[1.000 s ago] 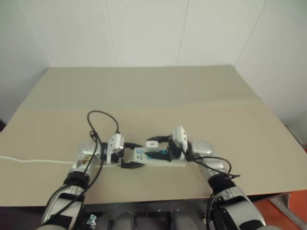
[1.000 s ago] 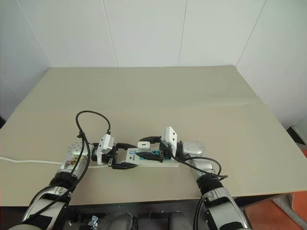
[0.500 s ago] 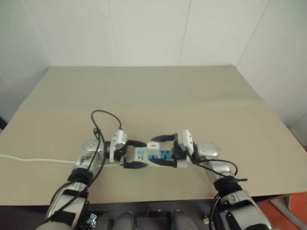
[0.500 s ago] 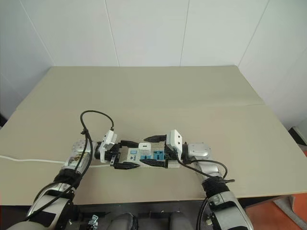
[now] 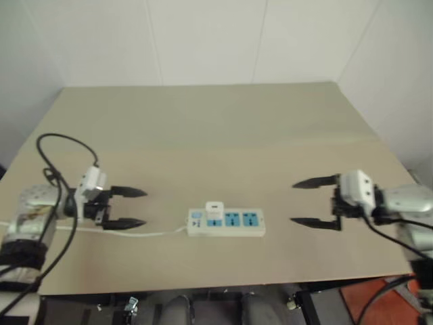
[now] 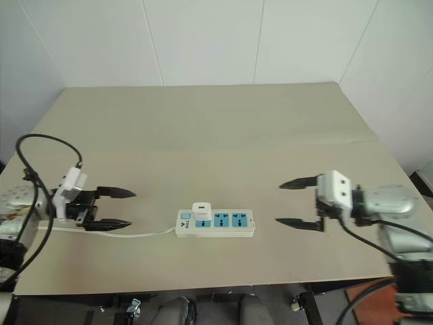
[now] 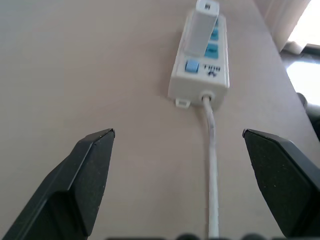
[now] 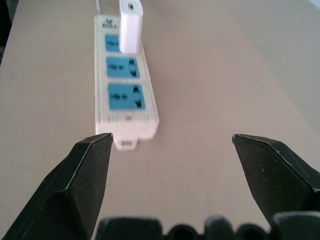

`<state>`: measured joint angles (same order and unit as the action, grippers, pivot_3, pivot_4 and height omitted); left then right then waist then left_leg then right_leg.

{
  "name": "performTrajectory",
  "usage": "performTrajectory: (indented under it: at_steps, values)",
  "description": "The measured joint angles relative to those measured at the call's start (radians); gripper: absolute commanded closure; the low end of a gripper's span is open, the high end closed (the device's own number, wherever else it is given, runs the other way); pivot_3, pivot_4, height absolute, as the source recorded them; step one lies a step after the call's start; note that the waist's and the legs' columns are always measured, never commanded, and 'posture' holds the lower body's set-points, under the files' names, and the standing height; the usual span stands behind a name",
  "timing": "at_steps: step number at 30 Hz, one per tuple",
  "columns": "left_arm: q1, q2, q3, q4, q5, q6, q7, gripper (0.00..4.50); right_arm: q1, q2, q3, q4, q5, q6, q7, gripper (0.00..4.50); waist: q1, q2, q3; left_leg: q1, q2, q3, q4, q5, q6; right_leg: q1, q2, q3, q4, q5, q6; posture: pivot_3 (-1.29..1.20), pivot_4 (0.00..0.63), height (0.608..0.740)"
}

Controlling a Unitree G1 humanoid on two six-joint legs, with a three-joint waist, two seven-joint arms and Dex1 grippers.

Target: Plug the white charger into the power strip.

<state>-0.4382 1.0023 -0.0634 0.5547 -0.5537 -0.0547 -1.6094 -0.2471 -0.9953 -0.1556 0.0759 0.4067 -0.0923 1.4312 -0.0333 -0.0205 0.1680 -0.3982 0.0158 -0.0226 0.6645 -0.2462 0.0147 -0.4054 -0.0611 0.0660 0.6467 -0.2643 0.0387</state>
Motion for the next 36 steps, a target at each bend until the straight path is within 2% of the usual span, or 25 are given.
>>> performTrajectory:
  at_steps: [3, 14, 36]
  values:
    - [0.008, 0.027, -0.003, 0.007, -0.031, -0.013, 0.000, 0.02, 0.055, -0.051, -0.063, -0.003, 0.005, -0.010, 0.027, 0.00, 0.006, 0.000, 0.000, 0.001, 0.000, 0.002, 0.001, 0.000, 0.000, 0.002, 0.000, 0.001, 0.000, 0.000, 0.000, 0.00, 0.150, 0.740]
    - [0.039, 0.000, -0.009, -0.020, -0.037, -0.012, -0.001, 0.02, 0.194, -0.065, -0.175, -0.051, 0.004, -0.014, -0.006, 0.00, 0.018, 0.000, 0.000, 0.000, 0.001, 0.011, 0.002, 0.000, 0.000, 0.001, 0.001, 0.001, 0.001, 0.000, 0.000, 0.00, 0.150, 0.740]
    - [-0.026, -0.041, -0.010, 0.002, 0.005, -0.012, -0.001, 0.02, 0.336, -0.049, -0.247, -0.152, 0.001, 0.006, -0.107, 0.00, 0.019, -0.001, 0.000, -0.001, 0.001, 0.013, 0.004, 0.000, 0.000, 0.001, 0.001, 0.001, 0.001, 0.000, 0.000, 0.00, 0.150, 0.740]
